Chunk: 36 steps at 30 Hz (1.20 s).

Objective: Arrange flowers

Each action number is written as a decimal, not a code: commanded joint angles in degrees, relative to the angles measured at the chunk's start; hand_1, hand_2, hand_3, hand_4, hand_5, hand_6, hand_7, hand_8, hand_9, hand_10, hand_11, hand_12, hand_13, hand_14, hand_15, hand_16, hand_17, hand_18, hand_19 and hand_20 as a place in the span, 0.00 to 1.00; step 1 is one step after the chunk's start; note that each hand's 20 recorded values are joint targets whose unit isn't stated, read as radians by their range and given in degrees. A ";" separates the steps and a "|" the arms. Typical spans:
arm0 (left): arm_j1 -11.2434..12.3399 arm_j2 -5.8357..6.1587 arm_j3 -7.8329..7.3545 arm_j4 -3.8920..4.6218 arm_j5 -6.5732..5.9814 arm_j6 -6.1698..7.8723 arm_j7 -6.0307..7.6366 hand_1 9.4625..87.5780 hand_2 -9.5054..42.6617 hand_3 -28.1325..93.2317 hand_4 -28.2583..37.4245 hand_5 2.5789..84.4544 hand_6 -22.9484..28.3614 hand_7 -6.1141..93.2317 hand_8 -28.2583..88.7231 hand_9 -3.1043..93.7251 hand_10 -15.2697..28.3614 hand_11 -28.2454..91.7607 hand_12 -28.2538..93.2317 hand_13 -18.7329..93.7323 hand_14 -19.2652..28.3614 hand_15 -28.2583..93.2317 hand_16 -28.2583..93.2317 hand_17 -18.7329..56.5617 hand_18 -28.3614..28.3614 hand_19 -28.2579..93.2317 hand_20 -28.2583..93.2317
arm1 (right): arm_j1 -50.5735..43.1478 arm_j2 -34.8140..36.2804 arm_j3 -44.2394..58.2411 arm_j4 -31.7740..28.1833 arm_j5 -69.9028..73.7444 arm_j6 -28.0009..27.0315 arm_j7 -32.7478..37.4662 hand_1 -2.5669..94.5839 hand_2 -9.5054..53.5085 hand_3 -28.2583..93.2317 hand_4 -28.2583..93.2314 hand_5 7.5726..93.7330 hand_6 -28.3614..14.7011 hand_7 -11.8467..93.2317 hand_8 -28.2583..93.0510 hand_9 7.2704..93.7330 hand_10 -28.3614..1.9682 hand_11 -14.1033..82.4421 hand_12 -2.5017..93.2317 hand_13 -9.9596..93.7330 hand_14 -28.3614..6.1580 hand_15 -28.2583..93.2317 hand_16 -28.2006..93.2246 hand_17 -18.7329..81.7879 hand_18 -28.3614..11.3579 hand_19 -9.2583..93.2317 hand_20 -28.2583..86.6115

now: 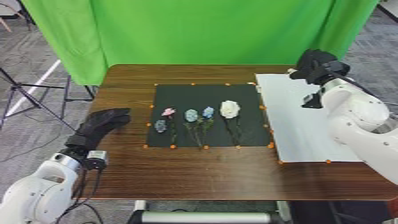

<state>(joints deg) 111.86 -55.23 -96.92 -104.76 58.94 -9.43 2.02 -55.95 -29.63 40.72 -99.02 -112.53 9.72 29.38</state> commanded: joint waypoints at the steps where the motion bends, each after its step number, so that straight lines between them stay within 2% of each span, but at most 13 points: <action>1: -1.93 0.31 0.96 0.55 -0.19 -0.70 -0.23 0.22 0.16 0.75 0.16 0.51 0.55 0.21 0.19 0.48 0.67 0.41 0.35 0.45 0.79 0.39 0.25 0.23 0.77 0.32 0.35 | -2.32 -3.52 -9.60 -4.50 1.27 -2.73 -3.33 0.67 0.07 0.65 0.08 0.82 0.69 0.28 0.26 0.89 0.58 0.22 0.31 0.88 0.66 0.80 0.51 0.60 0.13 0.96 0.80; 8: -2.51 0.37 1.79 0.76 -0.04 -1.05 -0.41 0.22 0.16 0.75 0.16 0.51 0.55 0.21 0.19 0.48 0.68 0.41 0.35 0.45 0.79 0.39 0.25 0.23 0.76 0.32 0.35 | -0.54 -5.96 -11.51 -3.01 1.03 -2.79 -3.44 0.67 0.07 0.65 0.08 0.82 0.69 0.27 0.27 0.89 0.58 0.22 0.31 0.88 0.66 0.80 0.51 0.60 0.13 0.96 0.79; 18: -0.41 0.07 0.33 0.11 -0.12 -1.16 -1.00 0.22 0.16 0.75 0.16 0.51 0.55 0.21 0.19 0.48 0.68 0.41 0.35 0.45 0.79 0.39 0.25 0.24 0.76 0.32 0.35 | -2.29 -6.73 -10.91 -2.90 1.21 -4.09 -3.15 0.67 0.07 0.65 0.09 0.82 0.69 0.27 0.27 0.89 0.58 0.22 0.30 0.88 0.65 0.80 0.52 0.60 0.12 0.96 0.79; 26: -0.97 0.15 0.79 0.38 -0.01 -1.57 -1.15 0.22 0.16 0.75 0.16 0.51 0.55 0.21 0.19 0.48 0.68 0.41 0.35 0.45 0.79 0.39 0.25 0.23 0.76 0.32 0.35 | -3.27 -6.55 -10.46 -3.28 1.51 -5.70 -2.84 0.66 0.07 0.65 0.09 0.82 0.69 0.27 0.27 0.89 0.57 0.22 0.30 0.88 0.64 0.80 0.52 0.60 0.11 0.96 0.79; 30: -1.18 0.28 0.78 0.50 0.03 -1.52 -0.91 0.22 0.16 0.75 0.16 0.51 0.55 0.21 0.19 0.48 0.67 0.41 0.35 0.45 0.79 0.39 0.25 0.24 0.76 0.31 0.35 | -3.25 -6.41 -9.30 -3.80 2.72 -8.38 -3.08 0.65 0.06 0.66 0.12 0.79 0.67 0.27 0.27 0.84 0.55 0.22 0.30 0.86 0.63 0.80 0.52 0.59 0.11 0.96 0.79; 34: -1.25 0.31 0.90 0.49 0.11 -1.33 -0.44 0.22 0.15 0.75 0.17 0.51 0.55 0.21 0.19 0.48 0.68 0.41 0.35 0.45 0.79 0.39 0.25 0.24 0.76 0.31 0.35 | -3.10 -6.17 -8.45 -4.01 3.54 -9.46 -3.47 0.61 0.01 0.66 0.13 0.74 0.63 0.25 0.27 0.77 0.53 0.26 0.24 0.85 0.62 0.80 0.52 0.57 0.11 0.94 0.80; 36: -1.44 0.31 1.01 0.60 0.15 -1.44 -0.39 0.22 0.14 0.75 0.17 0.51 0.55 0.21 0.19 0.48 0.68 0.41 0.35 0.45 0.79 0.39 0.25 0.23 0.76 0.31 0.35 | -2.90 -6.20 -7.89 -3.97 4.21 -10.24 -3.89 0.54 0.00 0.72 0.12 0.70 0.62 0.25 0.25 0.73 0.51 0.26 0.21 0.84 0.60 0.79 0.52 0.56 0.10 0.93 0.80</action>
<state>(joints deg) 110.59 -54.84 -96.17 -104.23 58.99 -10.24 1.49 -59.25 -36.37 31.26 -102.35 -109.60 1.21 26.39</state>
